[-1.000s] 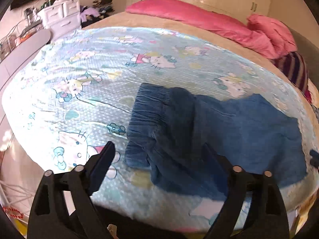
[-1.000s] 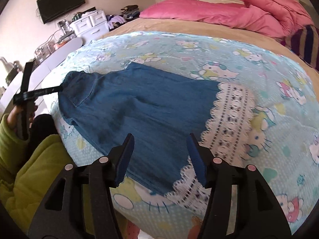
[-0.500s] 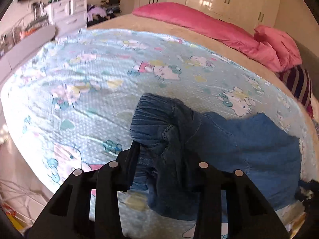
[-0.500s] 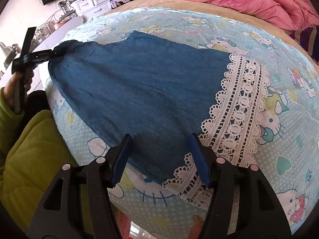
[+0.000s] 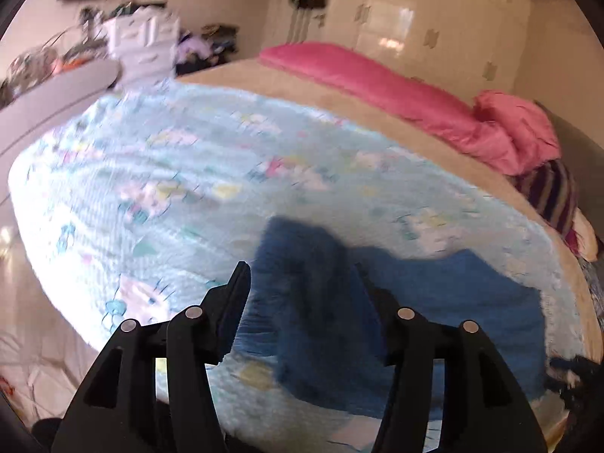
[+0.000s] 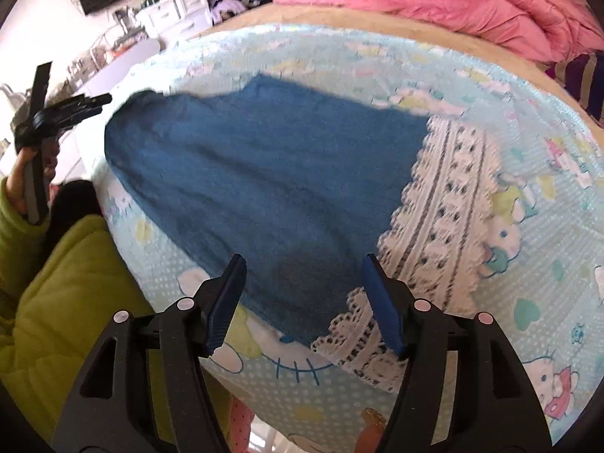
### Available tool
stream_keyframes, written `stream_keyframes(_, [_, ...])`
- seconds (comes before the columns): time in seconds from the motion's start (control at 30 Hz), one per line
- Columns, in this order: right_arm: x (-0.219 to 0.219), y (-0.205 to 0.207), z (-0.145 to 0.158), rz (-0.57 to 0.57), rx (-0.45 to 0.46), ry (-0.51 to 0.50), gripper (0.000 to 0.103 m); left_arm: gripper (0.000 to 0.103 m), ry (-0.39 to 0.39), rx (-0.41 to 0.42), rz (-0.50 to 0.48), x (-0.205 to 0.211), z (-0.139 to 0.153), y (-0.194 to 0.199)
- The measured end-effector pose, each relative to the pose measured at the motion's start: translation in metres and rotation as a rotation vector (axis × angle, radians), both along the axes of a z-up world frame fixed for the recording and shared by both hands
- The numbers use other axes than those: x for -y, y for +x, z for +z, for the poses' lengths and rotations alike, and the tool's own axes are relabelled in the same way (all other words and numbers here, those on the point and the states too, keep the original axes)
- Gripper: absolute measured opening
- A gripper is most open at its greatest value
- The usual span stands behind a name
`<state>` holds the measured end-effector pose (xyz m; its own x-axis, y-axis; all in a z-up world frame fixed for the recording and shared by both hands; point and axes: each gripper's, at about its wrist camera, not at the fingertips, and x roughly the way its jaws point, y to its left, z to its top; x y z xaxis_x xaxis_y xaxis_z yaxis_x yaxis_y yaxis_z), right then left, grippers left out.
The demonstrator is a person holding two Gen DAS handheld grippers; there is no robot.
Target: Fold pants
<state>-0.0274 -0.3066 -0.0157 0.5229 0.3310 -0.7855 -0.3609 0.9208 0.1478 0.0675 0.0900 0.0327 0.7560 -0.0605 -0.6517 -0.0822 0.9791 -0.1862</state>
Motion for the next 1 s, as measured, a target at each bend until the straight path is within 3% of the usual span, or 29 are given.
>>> stream_keyframes(0.13, [0.006, 0.004, 0.011, -0.035, 0.049, 0.008, 0.058, 0.061, -0.044, -0.026, -0.169, 0.046, -0.001, -0.003])
stream_keyframes(0.3, [0.014, 0.01, 0.012, -0.075, 0.064, 0.011, 0.059, 0.061, 0.069, -0.13, -0.349, 0.118, -0.037, 0.006])
stream_keyframes(0.4, [0.017, 0.016, 0.013, -0.091, 0.068, 0.018, 0.061, 0.075, 0.124, -0.225, -0.379, 0.133, -0.065, 0.013])
stream_keyframes(0.47, [0.015, 0.023, 0.011, -0.089, 0.067, 0.015, 0.061, 0.075, 0.138, -0.278, -0.387, 0.135, -0.08, 0.015])
stream_keyframes(0.57, [0.014, 0.031, 0.003, -0.088, 0.04, 0.006, 0.062, 0.076, 0.116, -0.272, -0.389, 0.131, -0.078, 0.015])
stream_keyframes(0.7, [0.022, 0.04, -0.031, -0.129, -0.083, -0.008, 0.063, 0.076, 0.071, -0.245, -0.387, 0.123, -0.068, 0.015])
stream_keyframes(1.0, [0.019, 0.031, -0.014, -0.09, 0.011, -0.005, 0.065, 0.076, 0.092, -0.169, -0.402, 0.138, -0.027, 0.046])
